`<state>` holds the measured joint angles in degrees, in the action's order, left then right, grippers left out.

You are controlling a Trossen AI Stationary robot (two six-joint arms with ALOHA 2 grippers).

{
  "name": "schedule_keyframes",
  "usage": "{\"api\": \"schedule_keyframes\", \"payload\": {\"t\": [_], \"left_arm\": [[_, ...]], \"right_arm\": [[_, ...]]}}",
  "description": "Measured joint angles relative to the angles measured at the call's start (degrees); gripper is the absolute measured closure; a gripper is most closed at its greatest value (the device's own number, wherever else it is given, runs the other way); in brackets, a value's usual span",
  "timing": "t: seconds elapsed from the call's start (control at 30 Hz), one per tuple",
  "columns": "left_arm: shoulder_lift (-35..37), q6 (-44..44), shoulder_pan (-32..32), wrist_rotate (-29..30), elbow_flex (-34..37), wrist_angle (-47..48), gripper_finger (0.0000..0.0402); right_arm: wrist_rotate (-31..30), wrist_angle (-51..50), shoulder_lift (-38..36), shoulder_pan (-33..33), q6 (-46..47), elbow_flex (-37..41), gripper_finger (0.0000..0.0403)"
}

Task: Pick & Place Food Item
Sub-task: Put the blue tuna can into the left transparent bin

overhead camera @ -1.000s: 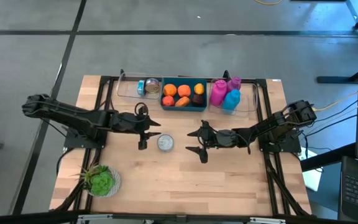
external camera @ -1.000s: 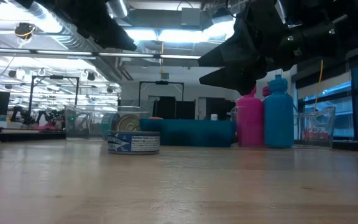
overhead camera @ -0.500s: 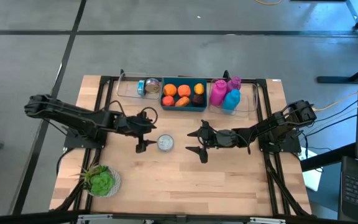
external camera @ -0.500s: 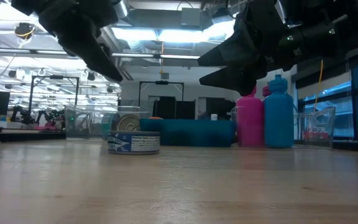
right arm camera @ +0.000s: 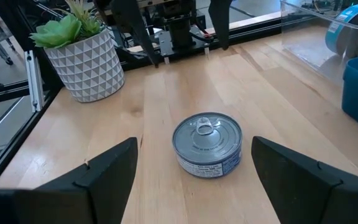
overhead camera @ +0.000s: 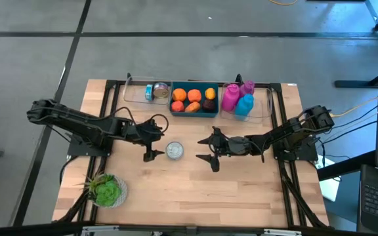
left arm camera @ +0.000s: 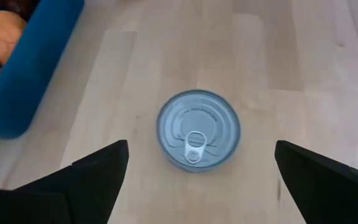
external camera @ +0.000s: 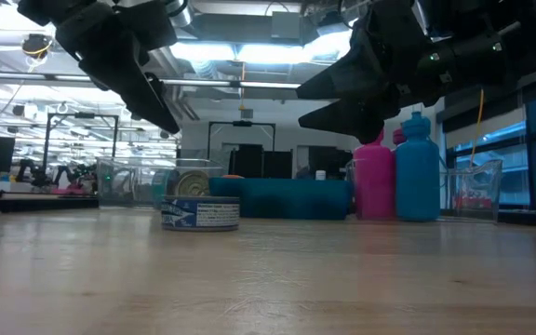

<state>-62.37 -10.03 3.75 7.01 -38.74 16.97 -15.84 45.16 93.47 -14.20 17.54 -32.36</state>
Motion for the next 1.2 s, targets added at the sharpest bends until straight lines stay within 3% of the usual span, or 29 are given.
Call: {"api": "schedule_keyframes", "payload": {"t": [0.2, 0.53, 0.67, 0.9, 1.07, 1.2], "left_arm": [[-0.04, -1.31, 0.00, 2.32, -0.03, 0.72, 0.0002], [-1.05, -4.65, 3.58, -0.97, -0.07, 7.44, 0.0002], [-1.98, -0.75, 5.34, -0.32, -0.07, 4.66, 0.0003], [-2.10, -1.91, 7.68, -0.11, -0.07, -2.90, 0.0003], [-2.08, 1.81, 9.01, 7.32, 1.12, -2.50, 0.0004], [-0.35, 0.74, 9.35, 11.38, 8.56, -9.51, 0.0003]], "right_arm": [[0.00, 0.03, 0.00, 0.00, 0.00, 0.00, 0.0089], [-0.27, 0.12, 0.00, 0.00, 0.00, 0.00, 0.0089], [-1.70, 0.14, 0.00, 0.00, 0.02, 0.00, 0.0089], [-2.32, 0.12, 0.00, 0.00, 1.12, 0.00, 0.0089], [-3.26, 0.12, 0.00, 0.00, 1.55, 0.00, 0.0089], [-3.26, 0.12, 0.00, 0.00, 3.02, 0.00, 0.0089]]}}
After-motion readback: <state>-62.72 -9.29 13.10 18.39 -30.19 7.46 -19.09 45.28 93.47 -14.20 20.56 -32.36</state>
